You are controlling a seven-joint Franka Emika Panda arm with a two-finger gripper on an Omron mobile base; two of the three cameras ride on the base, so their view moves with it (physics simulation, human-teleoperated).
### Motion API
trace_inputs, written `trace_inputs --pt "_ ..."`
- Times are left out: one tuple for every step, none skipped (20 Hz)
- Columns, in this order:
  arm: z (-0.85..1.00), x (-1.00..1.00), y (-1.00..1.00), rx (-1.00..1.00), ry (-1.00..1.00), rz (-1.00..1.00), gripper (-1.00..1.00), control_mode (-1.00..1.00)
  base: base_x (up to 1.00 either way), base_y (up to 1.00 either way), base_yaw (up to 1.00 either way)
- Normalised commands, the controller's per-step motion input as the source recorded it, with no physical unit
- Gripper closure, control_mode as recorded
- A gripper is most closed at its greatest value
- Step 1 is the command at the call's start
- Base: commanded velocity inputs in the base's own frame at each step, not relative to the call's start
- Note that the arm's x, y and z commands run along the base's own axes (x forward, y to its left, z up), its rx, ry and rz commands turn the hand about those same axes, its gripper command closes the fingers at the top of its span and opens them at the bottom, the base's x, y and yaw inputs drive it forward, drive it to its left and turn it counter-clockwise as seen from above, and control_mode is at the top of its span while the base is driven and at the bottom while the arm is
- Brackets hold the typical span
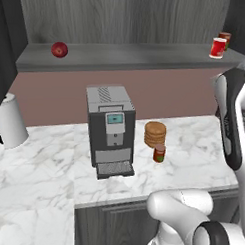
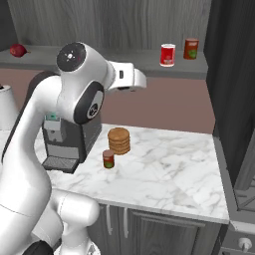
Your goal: Pick the cans from the counter and place them in their designated side in the cabinet.
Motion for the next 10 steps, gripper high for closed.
trace_inputs --pt "-0.16 -0.31 0.52 0.03 0.01 -0.01 -1.0 -1.0 0.0 0.0 0.0" --pt "-0.14 -0.32 0.51 0.04 0.02 -0.01 -1.0 -1.0 0.0 0.0 0.0" --pt "-0.18 -0.35 0.49 0.04 0.02 -0.01 -1.0 -1.0 0.0 0.0 0.0" --pt "-0.21 -0.39 0.42 0.04 0.03 -0.01 -1.0 -1.0 0.0 0.0 0.0" --pt "-0.19 -0.44 0.33 0.04 0.06 0.0 -1.0 -1.0 0.0 0.0 0.0" --pt "-0.19 -0.42 0.26 0.04 0.1 0.0 -1.0 -1.0 0.0 0.0 0.0" --pt "-0.18 -0.4 0.26 0.04 0.12 0.0 -1.0 -1.0 0.0 0.0 0.0" --pt "-0.18 -0.39 0.26 0.05 0.14 0.0 -1.0 -1.0 0.0 0.0 0.0" --pt "-0.19 -0.38 0.25 0.05 0.14 0.0 -1.0 -1.0 0.0 0.0 0.0" --pt "-0.19 -0.38 0.24 0.05 0.14 0.0 -1.0 -1.0 0.0 0.0 0.0"
